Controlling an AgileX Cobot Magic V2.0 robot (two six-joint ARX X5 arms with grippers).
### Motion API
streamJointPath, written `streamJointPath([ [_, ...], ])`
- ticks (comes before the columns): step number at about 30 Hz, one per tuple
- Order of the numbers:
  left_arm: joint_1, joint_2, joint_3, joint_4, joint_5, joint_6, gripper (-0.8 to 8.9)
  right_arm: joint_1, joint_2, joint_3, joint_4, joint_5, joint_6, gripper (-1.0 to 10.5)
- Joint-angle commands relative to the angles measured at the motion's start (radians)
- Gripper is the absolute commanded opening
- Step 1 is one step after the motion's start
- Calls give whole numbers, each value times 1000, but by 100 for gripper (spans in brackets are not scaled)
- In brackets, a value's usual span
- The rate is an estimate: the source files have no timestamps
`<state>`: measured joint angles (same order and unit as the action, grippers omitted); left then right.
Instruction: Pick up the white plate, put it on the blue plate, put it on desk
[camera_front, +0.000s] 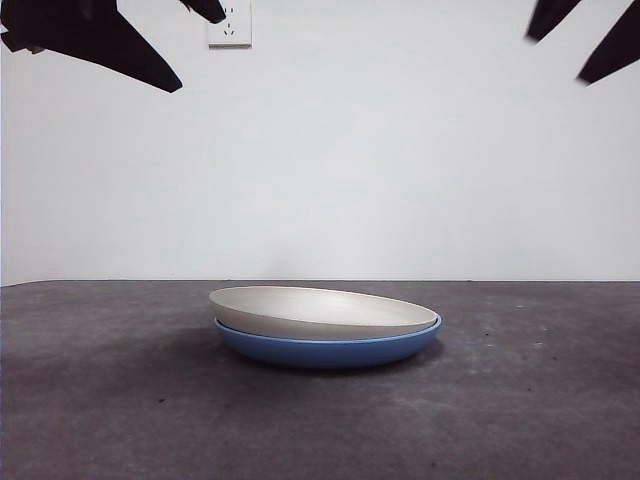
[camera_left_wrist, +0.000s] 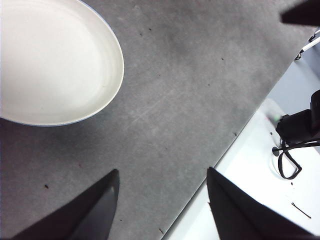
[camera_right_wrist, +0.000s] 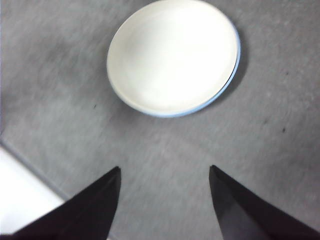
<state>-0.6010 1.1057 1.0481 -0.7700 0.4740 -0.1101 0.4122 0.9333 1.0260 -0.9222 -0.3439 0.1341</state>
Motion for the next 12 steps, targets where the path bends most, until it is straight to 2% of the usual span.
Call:
streamJointPath([
  [1,-10,5,9,7,3,14,279,22,-39,18,-43,-4,-31,280],
  [12,-10,5,9,7,3,13,280,50,-92,18,-84,-4,-38,280],
])
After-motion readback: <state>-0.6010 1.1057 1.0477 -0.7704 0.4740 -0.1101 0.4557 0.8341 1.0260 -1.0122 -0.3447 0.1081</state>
